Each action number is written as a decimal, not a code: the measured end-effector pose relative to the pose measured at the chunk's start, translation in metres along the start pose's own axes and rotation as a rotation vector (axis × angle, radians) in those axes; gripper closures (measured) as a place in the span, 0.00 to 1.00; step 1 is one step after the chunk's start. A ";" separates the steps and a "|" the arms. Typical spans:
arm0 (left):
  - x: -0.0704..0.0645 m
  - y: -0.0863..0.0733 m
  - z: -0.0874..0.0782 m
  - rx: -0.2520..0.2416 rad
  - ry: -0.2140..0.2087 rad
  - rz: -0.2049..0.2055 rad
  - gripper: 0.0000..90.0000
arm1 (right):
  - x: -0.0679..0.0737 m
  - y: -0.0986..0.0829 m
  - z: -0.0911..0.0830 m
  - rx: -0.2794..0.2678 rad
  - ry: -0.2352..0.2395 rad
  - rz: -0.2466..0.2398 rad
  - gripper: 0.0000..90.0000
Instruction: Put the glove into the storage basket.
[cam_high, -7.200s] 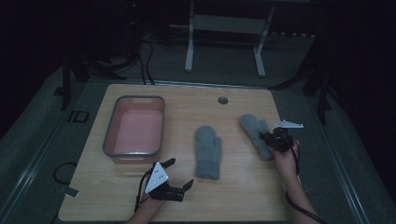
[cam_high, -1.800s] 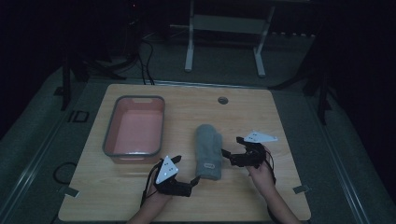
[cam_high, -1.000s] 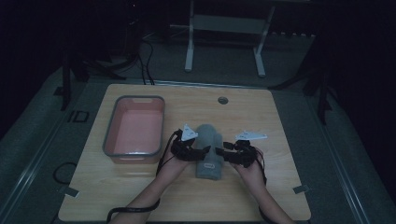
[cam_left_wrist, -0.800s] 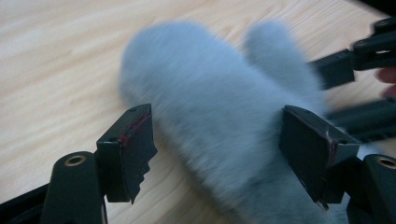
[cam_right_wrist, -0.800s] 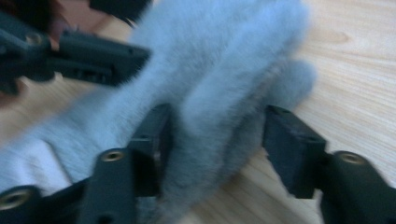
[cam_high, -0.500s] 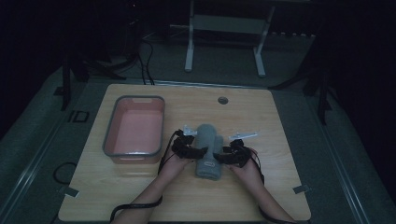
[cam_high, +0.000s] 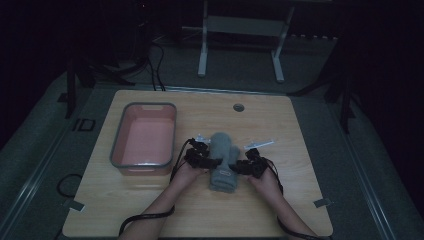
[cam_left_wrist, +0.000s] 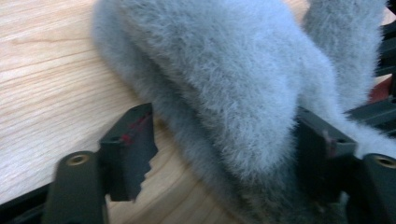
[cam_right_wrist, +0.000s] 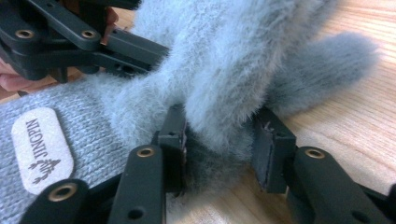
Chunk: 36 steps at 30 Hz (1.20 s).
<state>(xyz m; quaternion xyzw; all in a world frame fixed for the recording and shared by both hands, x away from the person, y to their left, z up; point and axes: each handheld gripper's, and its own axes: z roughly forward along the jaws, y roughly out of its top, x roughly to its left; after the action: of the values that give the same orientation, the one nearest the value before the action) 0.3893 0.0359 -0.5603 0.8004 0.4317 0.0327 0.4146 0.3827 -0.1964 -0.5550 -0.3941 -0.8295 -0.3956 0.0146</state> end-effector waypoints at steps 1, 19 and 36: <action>0.000 0.000 0.000 -0.003 -0.009 -0.001 0.40 | 0.000 0.001 0.000 0.005 0.003 0.005 0.69; -0.005 0.002 -0.013 -0.065 -0.124 -0.008 0.86 | 0.006 0.000 -0.012 -0.072 0.022 0.004 0.89; -0.034 0.058 -0.075 -0.163 -0.096 0.108 0.86 | 0.032 0.041 -0.070 -0.228 0.052 -0.036 0.90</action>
<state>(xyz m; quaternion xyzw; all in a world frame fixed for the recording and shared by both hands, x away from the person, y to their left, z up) 0.3759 0.0425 -0.4611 0.7868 0.3632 0.0517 0.4964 0.3681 -0.2073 -0.4703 -0.3679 -0.7852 -0.4979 -0.0158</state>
